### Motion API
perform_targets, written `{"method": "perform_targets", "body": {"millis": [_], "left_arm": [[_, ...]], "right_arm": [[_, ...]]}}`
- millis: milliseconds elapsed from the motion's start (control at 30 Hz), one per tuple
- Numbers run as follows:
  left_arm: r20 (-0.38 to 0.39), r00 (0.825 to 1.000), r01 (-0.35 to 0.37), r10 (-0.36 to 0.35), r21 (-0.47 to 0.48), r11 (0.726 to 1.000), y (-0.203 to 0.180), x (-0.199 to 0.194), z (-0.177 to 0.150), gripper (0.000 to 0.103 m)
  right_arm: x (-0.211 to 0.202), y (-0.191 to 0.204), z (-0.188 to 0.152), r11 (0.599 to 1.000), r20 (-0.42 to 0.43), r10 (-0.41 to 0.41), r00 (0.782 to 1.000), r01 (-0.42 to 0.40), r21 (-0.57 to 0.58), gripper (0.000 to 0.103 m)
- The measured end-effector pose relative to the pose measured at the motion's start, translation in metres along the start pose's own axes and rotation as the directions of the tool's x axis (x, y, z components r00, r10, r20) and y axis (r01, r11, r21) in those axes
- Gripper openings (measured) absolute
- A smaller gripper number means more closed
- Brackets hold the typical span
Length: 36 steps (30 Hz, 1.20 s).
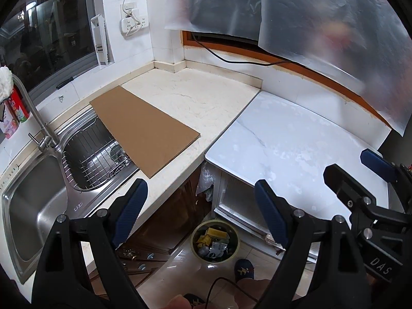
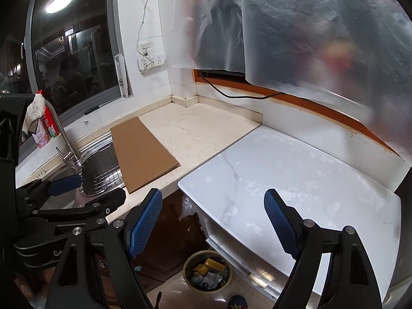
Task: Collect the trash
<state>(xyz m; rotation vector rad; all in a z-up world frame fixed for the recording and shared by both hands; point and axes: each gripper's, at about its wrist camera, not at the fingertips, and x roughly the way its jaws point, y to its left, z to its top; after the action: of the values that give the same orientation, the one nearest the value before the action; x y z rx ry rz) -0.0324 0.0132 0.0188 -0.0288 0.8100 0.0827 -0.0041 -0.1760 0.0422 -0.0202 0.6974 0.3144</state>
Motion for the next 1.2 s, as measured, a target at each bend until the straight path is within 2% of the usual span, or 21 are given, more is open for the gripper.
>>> {"method": "perform_targets", "body": {"millis": [1200], "left_arm": [[-0.016,1.000,-0.018,0.018,-0.003,1.000,-0.003,0.021,0.009,0.081]], "right_arm": [[0.016,0.003,-0.005,1.000,-0.007,-0.004,1.000,0.004,0.023,0.083]]}}
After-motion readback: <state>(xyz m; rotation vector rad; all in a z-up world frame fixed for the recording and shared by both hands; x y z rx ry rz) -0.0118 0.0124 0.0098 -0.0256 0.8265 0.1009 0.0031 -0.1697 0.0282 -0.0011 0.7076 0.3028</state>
